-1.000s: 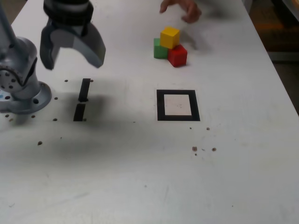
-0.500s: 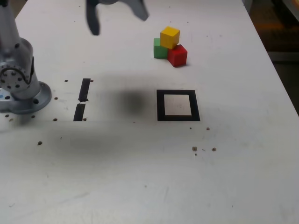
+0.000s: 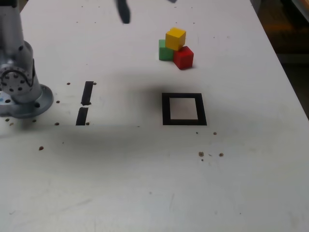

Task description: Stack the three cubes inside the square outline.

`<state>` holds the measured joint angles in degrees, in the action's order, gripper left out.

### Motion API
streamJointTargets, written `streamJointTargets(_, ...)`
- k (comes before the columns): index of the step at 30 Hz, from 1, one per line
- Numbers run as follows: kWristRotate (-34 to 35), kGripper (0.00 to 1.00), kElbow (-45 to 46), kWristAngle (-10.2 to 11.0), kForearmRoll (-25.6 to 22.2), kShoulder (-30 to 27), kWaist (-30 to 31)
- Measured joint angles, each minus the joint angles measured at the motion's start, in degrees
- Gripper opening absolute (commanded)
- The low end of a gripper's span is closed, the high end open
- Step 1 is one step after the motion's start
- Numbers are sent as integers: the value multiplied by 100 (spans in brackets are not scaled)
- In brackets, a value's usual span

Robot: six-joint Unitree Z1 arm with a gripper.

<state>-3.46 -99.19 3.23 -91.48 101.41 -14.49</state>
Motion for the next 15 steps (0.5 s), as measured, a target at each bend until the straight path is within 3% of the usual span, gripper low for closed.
streamJointTargets(4, -836, 100, -476, 182, -1, 576, -308)
streamJointTargets(11, -2289, 99, -449, 874, 93, 721, -773)
streamJointTargets(15, -3085, 99, -290, 954, 273, 864, -848)
